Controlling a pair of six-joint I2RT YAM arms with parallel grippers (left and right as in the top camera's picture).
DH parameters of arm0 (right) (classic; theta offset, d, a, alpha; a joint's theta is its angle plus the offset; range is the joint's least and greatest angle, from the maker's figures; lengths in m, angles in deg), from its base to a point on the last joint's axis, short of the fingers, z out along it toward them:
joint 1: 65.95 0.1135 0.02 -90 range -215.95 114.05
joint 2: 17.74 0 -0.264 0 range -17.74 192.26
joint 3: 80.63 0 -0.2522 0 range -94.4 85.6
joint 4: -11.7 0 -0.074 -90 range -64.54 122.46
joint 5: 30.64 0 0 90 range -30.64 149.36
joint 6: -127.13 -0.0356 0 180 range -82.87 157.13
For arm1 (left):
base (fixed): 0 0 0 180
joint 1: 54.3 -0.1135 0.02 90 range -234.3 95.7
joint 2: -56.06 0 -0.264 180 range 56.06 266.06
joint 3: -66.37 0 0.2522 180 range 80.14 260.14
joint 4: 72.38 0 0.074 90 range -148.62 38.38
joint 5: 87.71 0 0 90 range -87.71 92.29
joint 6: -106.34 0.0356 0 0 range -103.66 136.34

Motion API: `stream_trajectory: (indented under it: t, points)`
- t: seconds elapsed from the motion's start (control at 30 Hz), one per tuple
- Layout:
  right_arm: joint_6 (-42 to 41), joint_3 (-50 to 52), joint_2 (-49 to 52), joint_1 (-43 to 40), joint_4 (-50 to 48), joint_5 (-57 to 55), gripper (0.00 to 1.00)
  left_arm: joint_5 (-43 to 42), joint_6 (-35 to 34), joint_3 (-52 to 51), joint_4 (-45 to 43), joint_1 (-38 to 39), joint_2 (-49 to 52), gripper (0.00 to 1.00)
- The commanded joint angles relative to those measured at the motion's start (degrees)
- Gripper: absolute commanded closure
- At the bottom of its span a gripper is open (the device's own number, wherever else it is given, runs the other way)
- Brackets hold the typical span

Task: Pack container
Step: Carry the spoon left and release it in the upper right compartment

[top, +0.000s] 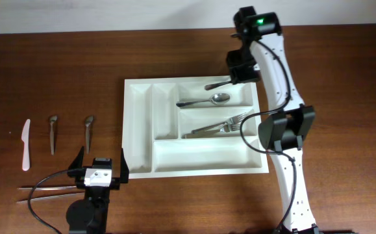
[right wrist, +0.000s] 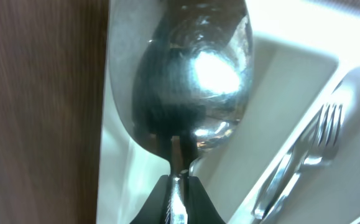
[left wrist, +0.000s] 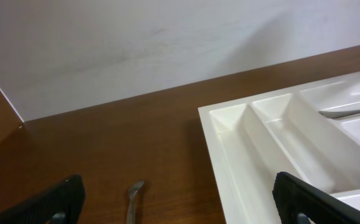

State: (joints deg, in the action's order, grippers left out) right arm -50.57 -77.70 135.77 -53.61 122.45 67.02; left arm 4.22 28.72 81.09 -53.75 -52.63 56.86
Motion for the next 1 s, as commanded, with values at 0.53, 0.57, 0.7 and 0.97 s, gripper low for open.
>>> stream_trajectory:
  t: [0.53,0.57,0.7,0.97]
  points:
    - [-8.8,-0.7,-0.2,3.0,0.1,-0.6,0.64,-0.7,-0.6,-0.4,-0.2,-0.3,-0.5,0.01]
    - [-8.8,-0.7,-0.2,3.0,-0.1,-0.6,0.55,-0.7,-0.6,-0.4,-0.2,-0.3,-0.5,0.01]
    - [-8.7,-0.7,-0.2,3.0,-0.3,-0.5,0.44,-0.7,-0.6,-0.4,-0.2,-0.3,-0.5,0.01]
    - [-2.0,-0.9,-0.2,3.0,-1.8,2.0,0.44,-0.7,-0.6,-0.4,-0.2,-0.3,-0.5,0.01]
